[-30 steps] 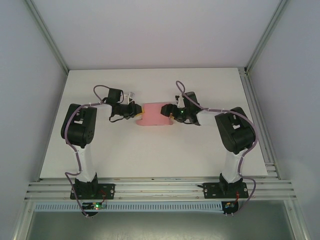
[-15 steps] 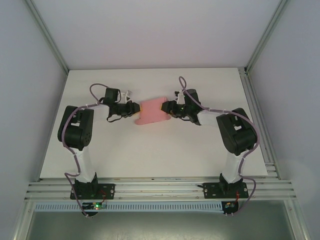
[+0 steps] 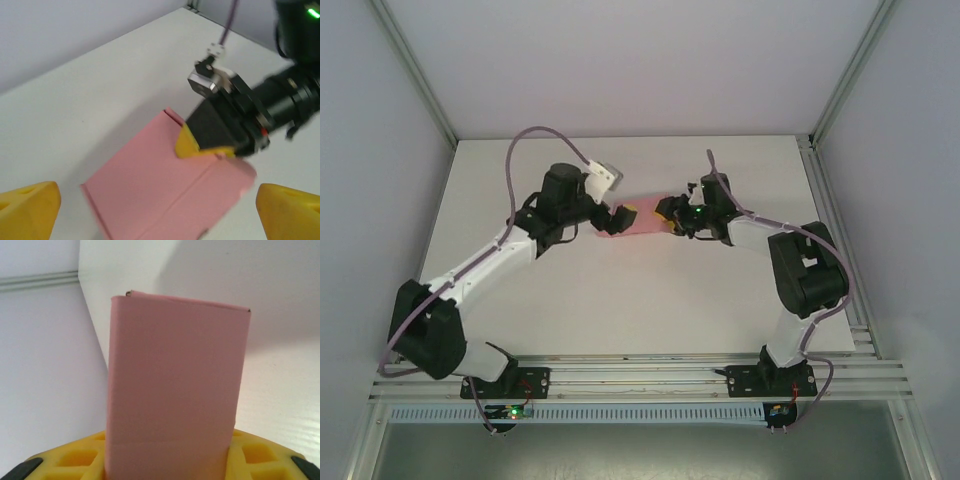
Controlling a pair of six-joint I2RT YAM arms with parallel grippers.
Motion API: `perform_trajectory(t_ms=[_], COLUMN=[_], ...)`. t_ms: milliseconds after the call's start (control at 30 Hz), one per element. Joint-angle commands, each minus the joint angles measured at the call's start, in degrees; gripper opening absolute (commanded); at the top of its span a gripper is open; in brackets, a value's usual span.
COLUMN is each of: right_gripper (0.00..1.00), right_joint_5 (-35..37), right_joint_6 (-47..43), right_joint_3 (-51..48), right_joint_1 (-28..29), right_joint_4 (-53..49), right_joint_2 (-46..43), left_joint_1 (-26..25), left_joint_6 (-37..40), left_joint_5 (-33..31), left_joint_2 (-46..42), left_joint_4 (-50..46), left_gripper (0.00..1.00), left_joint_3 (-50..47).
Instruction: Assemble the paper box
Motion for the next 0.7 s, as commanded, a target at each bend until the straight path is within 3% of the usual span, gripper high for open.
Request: perform_trajectory(t_ms=[0, 167, 500, 667], right_gripper=[0.37, 0.37, 0.39, 0.41], right_joint_5=[-10.0, -12.8, -11.9, -12.6], right_joint_6=[11.1, 13.6, 13.5, 12.5], right_joint_3=[1.6, 0.7, -0.2, 0.0], right_joint_1=[-1.5, -1.5, -0.4, 0.2], right_joint_4=[-3.2, -5.6, -10.3, -12.6], right_joint_2=[-1.1, -3.7, -9.3, -9.2], left_joint_1=[-3.6, -4.2, -4.8, -4.8], left_joint_6=[16.1, 22.6, 27.5, 26.8], left_joint_5=[-9.1, -10.5, -9.8, -8.3], left_joint_2=[-0.4, 1.3, 6.3, 7.6], left_joint_4=[-1.3, 5.7, 4.4, 2.8], left_gripper=[1.00, 1.00, 1.00, 0.79], left_joint_3=[-2.8, -4.6, -1.9, 0.3])
